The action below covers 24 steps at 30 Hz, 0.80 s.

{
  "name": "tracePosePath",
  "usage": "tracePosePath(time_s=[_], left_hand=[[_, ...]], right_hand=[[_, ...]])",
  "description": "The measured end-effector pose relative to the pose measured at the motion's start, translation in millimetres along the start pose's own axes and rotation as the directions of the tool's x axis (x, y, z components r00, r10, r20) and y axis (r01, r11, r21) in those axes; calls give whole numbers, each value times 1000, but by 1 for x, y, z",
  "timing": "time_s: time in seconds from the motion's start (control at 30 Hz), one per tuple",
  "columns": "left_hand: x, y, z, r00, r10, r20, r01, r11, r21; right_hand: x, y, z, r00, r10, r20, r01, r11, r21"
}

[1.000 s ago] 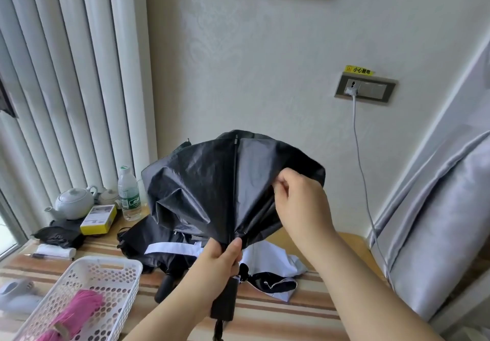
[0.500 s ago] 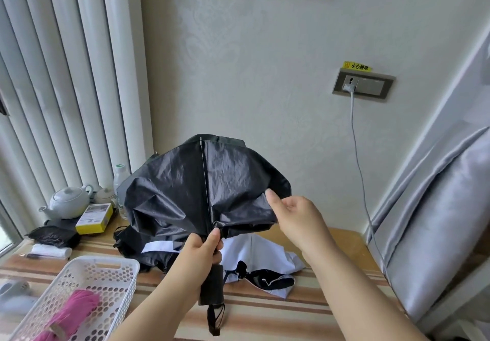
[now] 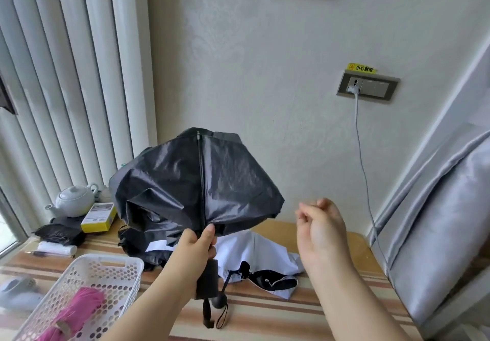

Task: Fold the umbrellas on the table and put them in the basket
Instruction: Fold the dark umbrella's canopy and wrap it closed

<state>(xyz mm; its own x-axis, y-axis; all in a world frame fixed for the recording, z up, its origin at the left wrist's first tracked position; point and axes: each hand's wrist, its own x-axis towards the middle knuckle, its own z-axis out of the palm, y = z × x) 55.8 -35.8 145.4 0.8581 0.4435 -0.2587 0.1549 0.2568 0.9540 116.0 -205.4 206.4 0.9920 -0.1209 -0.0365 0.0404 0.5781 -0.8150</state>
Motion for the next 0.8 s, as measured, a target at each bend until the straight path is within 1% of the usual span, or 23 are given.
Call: tracePosePath(time_s=[0.03,0.07,0.1,0.13,0.17,0.2,0.23,0.27,0.3,0.33,0.37,0.4,0.43,0.47,0.5,0.53,0.57,0.6,0.67,0.7,0.73,0.77,0.8], left_hand=[[1,0,-3,1000,6,0,-6,1000,3],[1,0,-5,1000,13,5,-13,1000,14],[1,0,-8,1000,25,11,-25,999,35],[1,-1,-10,999,37,22,-38,997,61],[0,-2,-12,998,47,37,-50,995,89],[0,-3,-13,997,55,58,-61,992,114],[-2,-4,-14,994,65,85,-76,989,131],[-3,-4,-14,991,72,111,-88,985,145],[-4,-5,-14,988,77,132,-98,983,156],[-5,-7,-14,987,77,141,-100,982,162],[-6,-8,-15,987,70,142,-93,983,161],[-7,-10,-16,987,63,145,-85,985,153],[-7,-11,-17,987,59,151,-80,987,139],[-7,-12,-17,987,55,152,-74,990,123],[-7,-12,-17,989,49,138,-64,992,105],[-5,-13,-16,993,43,109,-53,995,86],[-3,-13,-16,997,39,73,-44,997,70],[-2,-13,-15,998,39,44,-42,997,64],[1,-12,-16,998,65,15,-66,996,66],[2,-13,-18,997,74,10,-75,995,64],[3,-14,-20,997,76,8,-76,995,65],[3,-16,-22,997,74,10,-74,995,74],[3,-17,-23,997,73,18,-74,993,93]], right_hand=[[5,-3,-2,1000,14,-28,-18,990,-138],[10,-5,-3,999,29,-42,-41,943,-331],[17,-4,-5,997,60,-40,-71,848,-525],[22,-7,-3,994,102,-40,-102,738,-667],[27,-11,2,987,154,-52,-140,645,-751],[30,-15,8,966,247,-77,-211,584,-784],[31,-18,14,921,376,-103,-311,550,-776],[32,-19,18,859,499,-115,-405,525,-749],[32,-17,21,812,573,-111,-462,514,-723],[32,-12,23,807,583,-94,-464,527,-712],[32,-7,24,847,527,-71,-417,575,-704],[35,-2,23,920,390,-22,-297,662,-688],[38,1,21,979,200,38,-129,753,-645],[38,0,20,993,9,117,60,819,-571],[36,-3,18,972,-135,194,218,831,-511],[32,-5,15,939,-222,263,324,826,-461],[28,-6,11,921,-261,289,367,828,-424],[22,-8,7,928,-252,276,344,862,-371],[14,-11,2,967,-122,222,169,964,-207],[13,-13,1,980,-55,191,87,983,-163],[13,-13,-2,987,-22,158,51,982,-183],[16,-12,-4,990,-29,138,66,958,-277],[20,-12,-7,987,-82,140,133,902,-411]])
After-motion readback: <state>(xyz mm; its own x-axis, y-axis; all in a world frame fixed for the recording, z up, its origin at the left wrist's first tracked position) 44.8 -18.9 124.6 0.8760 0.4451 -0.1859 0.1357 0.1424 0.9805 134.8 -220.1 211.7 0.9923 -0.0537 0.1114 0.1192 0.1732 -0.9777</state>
